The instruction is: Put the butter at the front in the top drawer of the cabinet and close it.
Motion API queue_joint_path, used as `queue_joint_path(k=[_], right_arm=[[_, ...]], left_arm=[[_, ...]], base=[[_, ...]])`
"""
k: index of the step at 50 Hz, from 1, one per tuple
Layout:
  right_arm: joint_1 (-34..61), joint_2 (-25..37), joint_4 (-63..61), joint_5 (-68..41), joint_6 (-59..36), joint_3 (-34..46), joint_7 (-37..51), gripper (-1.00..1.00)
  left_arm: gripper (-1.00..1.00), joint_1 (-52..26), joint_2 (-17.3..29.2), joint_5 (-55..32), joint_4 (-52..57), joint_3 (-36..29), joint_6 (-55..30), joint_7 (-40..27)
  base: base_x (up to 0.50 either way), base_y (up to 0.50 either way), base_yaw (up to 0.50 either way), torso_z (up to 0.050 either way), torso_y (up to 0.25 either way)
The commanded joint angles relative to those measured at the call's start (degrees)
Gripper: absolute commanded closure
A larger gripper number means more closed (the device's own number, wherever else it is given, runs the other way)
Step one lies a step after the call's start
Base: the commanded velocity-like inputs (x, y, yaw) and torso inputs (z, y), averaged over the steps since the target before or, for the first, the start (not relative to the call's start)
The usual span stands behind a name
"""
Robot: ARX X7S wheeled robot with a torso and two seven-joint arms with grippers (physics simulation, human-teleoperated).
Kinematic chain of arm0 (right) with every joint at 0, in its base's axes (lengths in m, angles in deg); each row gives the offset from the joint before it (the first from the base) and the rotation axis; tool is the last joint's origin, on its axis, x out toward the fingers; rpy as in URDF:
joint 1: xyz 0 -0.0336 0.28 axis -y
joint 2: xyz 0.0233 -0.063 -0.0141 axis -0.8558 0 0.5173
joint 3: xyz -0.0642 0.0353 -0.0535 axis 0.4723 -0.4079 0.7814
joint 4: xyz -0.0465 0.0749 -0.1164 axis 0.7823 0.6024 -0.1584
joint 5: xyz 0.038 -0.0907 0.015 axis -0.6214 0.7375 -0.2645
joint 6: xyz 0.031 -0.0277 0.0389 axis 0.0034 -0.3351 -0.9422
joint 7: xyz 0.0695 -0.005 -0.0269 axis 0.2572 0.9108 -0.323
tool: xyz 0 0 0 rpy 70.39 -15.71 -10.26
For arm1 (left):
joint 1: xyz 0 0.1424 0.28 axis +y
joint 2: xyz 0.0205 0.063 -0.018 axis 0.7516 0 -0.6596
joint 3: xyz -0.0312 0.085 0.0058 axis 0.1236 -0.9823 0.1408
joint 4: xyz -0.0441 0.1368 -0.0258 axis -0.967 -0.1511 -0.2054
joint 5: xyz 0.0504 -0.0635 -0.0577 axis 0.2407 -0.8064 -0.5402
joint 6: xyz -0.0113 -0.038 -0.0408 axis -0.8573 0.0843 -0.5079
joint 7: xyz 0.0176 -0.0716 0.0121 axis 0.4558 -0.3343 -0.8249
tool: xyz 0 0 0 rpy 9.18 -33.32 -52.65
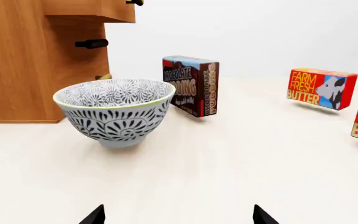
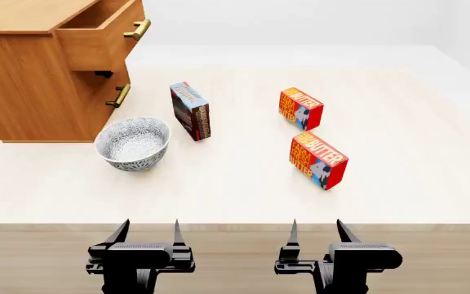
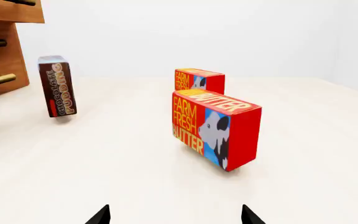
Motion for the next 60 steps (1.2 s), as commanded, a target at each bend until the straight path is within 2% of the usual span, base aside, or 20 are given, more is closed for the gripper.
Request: queue_joint_path(k=[1, 11, 16, 19, 22, 26, 28, 30, 33, 36, 37, 40, 41, 45, 50, 56, 60], right_arm=[[0.1, 0.9, -0.3, -1.0, 0.1, 1.1, 1.1, -1.0], [-0.8, 3.1, -3.9, -1.4, 4.8, 3.6, 2.7, -1.0], [0.0, 4.0, -10.6, 0.4, -0.6, 4.9, 3.7, -1.0], [1.8, 4.5, -17.0, -0.1, -10.7, 5.0, 3.5, -1.0], [6.0, 6.5, -26.4, -2.5, -27.5, 4.6, 0.9, -1.0], [15.9, 9.3, -36.8, -5.7, -50.6, 3.1, -1.1, -1.0], [25.0, 10.7, -40.4, -7.3, -65.8, 2.6, -2.0, -1.0], [32.4, 12.3, -41.1, -8.7, -75.4, 3.3, -3.6, -1.0], [42.2, 14.1, -38.3, -10.2, -84.5, 4.8, -5.7, -1.0], [50.7, 14.3, -32.7, -12.5, -89.9, 4.2, -6.5, -1.0], [54.3, 15.0, -28.8, -16.5, -90.0, 4.0, -4.0, -1.0], [62.3, 17.6, -20.1, -34.4, -90.0, 3.2, 9.1, -1.0], [64.7, 17.6, -18.0, -36.6, -89.9, 3.3, 10.3, -1.0], [70.1, 16.4, -11.5, -37.3, -87.6, 2.8, 9.9, -1.0], [72.4, 15.9, -6.2, -36.8, -85.2, 1.9, 9.7, -1.0], [75.5, 15.8, -4.8, -37.2, -84.7, 0.8, 9.7, -1.0], [77.2, 15.9, -3.4, -37.3, -84.4, 0.8, 9.5, -1.0]], left_arm=[[-1.0, -0.1, 0.9, -0.9, 0.0, -1.1, 0.0, -1.1], [-1.0, 0.4, 2.6, -3.0, 2.5, -2.2, 4.6, -3.5], [-1.0, -0.3, 3.6, -2.9, 7.4, -2.6, 0.8, -4.7], [-1.0, -2.4, 4.2, -1.4, 13.9, -3.0, -11.7, -6.5], [-1.0, -8.1, 5.2, -1.8, 24.1, -3.2, -31.9, -6.5], [-1.0, -19.6, 7.2, -4.4, 33.6, -2.4, -54.5, -4.5], [-1.0, -28.8, 8.4, -5.7, 35.4, -1.8, -65.3, -3.4], [-1.0, -36.5, 9.7, -5.9, 34.5, -2.3, -71.1, -2.9], [-1.0, -47.5, 12.0, -6.0, 30.2, -4.7, -75.5, -1.5], [-1.0, -58.1, 12.9, -6.9, 23.2, -6.4, -80.1, 0.5], [-1.0, -62.5, 13.1, -7.0, 19.6, -7.4, -80.8, 1.2], [-1.0, -72.5, 12.5, -7.6, 9.2, -8.4, -80.8, 2.9], [-1.0, -76.7, 12.2, -7.7, 3.9, -8.8, -79.8, 3.6], [-1.0, -89.1, 10.9, -7.0, -15.2, -10.5, -71.6, 5.5], [-1.0, -100.4, 9.2, -5.5, -38.0, -14.7, -59.2, 8.5], [-1.0, -115.3, 5.1, -3.8, -72.5, -16.1, -39.4, 9.4], [-1.0, -116.6, 4.6, -3.3, -74.9, -16.2, -37.8, 10.0]], base=[[0.0, 0.0, 0.0, 0.0, 0.0], [0.0, 0.0, 0.0, 0.0, 0.0], [0.0, 0.0, 0.0, 0.0, 0.0], [0.0, 0.0, 0.0, 0.0, 0.0], [0.0, 0.0, 0.0, 0.0, 0.0], [0.0, 0.0, 0.0, 0.0, 0.0], [0.0, 0.0, 0.0, 0.0, 0.0], [0.0, 0.0, 0.0, 0.0, 0.0], [0.0, 0.0, 0.0, 0.0, 0.0], [0.0, 0.0, 0.0, 0.0, 0.0], [0.0, 0.0, 0.0, 0.0, 0.0], [0.0, 0.0, 0.0, 0.0, 0.0], [0.0, 0.0, 0.0, 0.0, 0.0], [0.0, 0.0, 0.0, 0.0, 0.0], [0.0, 0.0, 0.0, 0.0, 0.0], [0.0, 0.0, 0.0, 0.0, 0.0], [0.0, 0.0, 0.0, 0.0, 0.0]])
